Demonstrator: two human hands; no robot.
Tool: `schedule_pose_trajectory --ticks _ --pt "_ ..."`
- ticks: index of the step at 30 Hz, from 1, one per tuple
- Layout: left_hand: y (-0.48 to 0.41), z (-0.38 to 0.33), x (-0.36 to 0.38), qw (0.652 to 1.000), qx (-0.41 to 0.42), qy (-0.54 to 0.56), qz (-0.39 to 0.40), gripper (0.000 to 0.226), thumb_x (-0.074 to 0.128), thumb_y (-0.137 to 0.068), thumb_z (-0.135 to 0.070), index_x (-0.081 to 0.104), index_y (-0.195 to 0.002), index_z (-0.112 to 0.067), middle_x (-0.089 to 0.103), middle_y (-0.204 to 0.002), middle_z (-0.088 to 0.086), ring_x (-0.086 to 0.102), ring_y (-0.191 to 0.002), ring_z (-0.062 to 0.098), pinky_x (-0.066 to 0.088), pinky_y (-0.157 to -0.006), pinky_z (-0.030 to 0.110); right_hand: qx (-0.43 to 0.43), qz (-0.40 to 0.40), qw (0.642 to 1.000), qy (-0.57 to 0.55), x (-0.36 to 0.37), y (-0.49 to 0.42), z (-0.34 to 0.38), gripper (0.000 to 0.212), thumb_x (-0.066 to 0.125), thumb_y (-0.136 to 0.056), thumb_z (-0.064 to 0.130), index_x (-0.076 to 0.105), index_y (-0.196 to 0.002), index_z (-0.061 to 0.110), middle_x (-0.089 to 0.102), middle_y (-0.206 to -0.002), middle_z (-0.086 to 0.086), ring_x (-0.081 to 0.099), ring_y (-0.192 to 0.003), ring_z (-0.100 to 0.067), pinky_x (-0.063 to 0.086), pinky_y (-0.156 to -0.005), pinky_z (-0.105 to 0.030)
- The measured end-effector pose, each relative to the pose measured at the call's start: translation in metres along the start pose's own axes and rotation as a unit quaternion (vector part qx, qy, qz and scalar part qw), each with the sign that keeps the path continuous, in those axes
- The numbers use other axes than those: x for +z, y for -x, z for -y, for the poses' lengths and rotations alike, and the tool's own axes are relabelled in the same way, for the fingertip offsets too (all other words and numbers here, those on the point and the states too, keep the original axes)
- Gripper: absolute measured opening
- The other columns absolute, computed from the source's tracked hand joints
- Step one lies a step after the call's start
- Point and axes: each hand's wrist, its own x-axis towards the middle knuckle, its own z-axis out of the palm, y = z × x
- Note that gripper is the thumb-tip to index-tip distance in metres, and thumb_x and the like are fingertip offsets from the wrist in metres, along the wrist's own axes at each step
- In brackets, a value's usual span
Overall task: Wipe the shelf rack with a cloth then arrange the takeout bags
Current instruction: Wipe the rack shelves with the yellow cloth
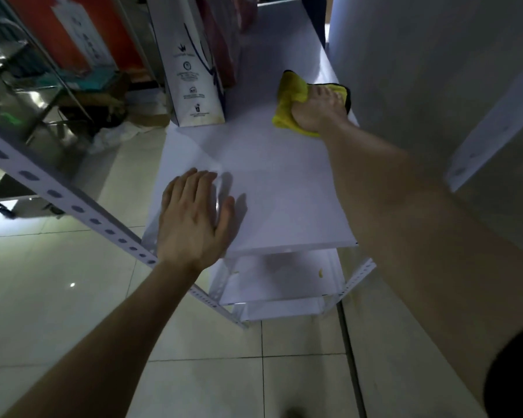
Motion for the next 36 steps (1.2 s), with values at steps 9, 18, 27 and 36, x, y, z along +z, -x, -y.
schedule_pose_trajectory --ticks 9,18,27,36 --pt "-0.003 -0.003 -0.004 1.0 -0.008 0.004 0.002 0.06 0.037 -0.111 -0.053 0.056 -0.148 -0.01 0.059 -0.15 0.01 0.045 -0.149 0.031 0.029 -0.127 0.046 0.033 -0.022 0.999 -0.021 0.002 0.045 0.005 0.068 0.039 -0.103 0.049 0.038 -0.16 0.011 0.04 -0.166 -0.011 0.031 -0.156 -0.028 0.015 -0.129 -0.045" --pt "0.001 -0.008 -0.01 0.998 0.0 0.036 -0.045 0.049 0.047 -0.109 -0.048 0.061 -0.134 -0.008 0.064 -0.135 0.015 0.054 -0.135 0.037 0.039 -0.119 0.052 -0.048 -0.015 0.999 -0.008 0.007 0.199 0.011 0.068 0.047 -0.106 0.049 0.037 -0.16 0.009 0.043 -0.163 -0.012 0.037 -0.151 -0.032 0.02 -0.127 -0.045" --pt "0.039 0.002 -0.055 0.966 0.087 0.127 -0.209 0.028 0.057 -0.11 -0.02 0.062 -0.134 -0.008 0.064 -0.135 0.01 0.061 -0.125 0.031 0.047 -0.108 0.037 -0.079 0.038 0.996 -0.007 0.016 0.214 0.038 0.076 0.041 -0.107 0.054 0.025 -0.166 0.008 0.028 -0.172 -0.013 0.024 -0.158 -0.031 0.013 -0.129 -0.049" --pt "0.062 0.054 -0.102 0.947 -0.049 0.107 -0.299 0.056 0.064 -0.109 -0.027 0.043 -0.155 -0.003 0.05 -0.145 0.015 0.058 -0.129 0.03 0.055 -0.103 0.046 -0.223 0.058 0.973 0.005 0.06 0.231 0.158 0.074 0.043 -0.101 0.056 0.039 -0.158 0.009 0.041 -0.165 -0.013 0.033 -0.153 -0.032 0.02 -0.126 -0.049"
